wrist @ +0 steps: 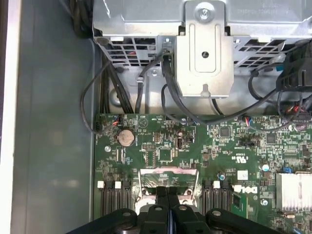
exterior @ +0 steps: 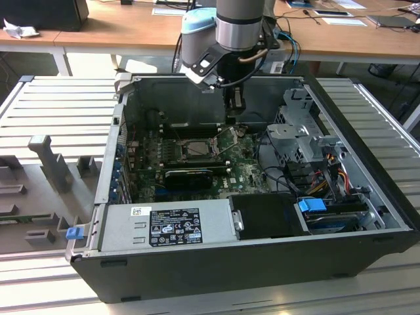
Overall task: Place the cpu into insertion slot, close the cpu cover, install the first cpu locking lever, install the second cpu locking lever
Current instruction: 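Close the cpu cover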
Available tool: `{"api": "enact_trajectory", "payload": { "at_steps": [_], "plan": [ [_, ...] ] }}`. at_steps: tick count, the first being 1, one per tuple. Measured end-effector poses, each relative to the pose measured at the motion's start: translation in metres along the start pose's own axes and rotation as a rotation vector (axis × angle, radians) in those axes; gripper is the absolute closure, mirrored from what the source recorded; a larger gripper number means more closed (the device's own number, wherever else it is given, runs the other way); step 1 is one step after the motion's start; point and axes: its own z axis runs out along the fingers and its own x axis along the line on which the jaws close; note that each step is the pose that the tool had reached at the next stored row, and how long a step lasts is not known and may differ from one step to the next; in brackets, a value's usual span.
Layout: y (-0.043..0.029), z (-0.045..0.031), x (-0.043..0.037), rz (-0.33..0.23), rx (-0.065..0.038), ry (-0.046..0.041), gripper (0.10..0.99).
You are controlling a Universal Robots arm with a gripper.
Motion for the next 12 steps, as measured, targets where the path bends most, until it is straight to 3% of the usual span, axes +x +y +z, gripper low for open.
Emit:
{"api": "enact_trajectory", "payload": {
  "at_steps": [8, 12],
  "plan": [
    [0.0112, 0.0008, 0.0, 0.0, 0.0, -0.0001, 0.98],
    [0.0202, 0.0019, 0.0, 0.0, 0.0, 0.0, 0.98]
  ]
}}
